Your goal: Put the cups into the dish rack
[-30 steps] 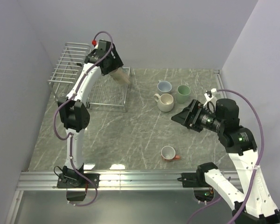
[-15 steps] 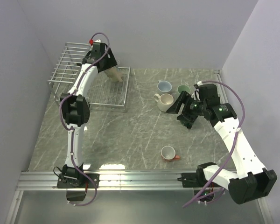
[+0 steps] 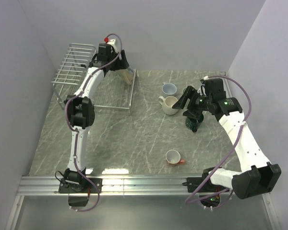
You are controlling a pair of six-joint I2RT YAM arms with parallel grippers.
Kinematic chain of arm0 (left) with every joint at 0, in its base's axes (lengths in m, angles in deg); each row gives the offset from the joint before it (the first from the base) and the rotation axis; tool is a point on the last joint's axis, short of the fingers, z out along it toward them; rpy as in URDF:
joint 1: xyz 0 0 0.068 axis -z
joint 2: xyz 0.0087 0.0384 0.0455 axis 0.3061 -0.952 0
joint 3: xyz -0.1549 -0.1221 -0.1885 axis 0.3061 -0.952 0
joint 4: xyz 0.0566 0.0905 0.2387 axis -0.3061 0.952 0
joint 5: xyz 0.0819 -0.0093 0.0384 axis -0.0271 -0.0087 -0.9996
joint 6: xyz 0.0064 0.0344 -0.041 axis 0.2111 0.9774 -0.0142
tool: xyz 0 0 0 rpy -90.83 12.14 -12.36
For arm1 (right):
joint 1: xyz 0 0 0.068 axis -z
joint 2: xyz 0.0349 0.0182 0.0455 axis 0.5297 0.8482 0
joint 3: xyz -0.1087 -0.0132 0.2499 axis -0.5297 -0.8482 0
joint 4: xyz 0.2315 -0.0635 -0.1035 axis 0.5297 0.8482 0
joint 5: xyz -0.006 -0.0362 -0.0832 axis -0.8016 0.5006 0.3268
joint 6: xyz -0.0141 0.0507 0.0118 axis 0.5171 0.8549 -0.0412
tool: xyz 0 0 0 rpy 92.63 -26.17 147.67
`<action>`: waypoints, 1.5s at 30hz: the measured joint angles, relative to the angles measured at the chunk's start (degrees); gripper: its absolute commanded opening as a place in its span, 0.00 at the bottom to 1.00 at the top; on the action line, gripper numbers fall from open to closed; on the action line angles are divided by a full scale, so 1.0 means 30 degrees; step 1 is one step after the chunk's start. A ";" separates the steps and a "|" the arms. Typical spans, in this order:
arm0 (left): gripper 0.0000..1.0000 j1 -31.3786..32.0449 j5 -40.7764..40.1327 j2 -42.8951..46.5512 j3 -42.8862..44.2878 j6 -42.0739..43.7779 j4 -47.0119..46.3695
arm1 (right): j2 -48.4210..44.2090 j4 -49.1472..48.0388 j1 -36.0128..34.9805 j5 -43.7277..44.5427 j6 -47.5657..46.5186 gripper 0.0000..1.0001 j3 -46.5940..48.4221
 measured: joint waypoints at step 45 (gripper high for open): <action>0.99 0.1144 -0.5107 0.5129 -0.1858 -0.1545 -0.3155 | 0.0044 -0.1989 0.0663 -0.2186 0.0597 0.82 -0.2120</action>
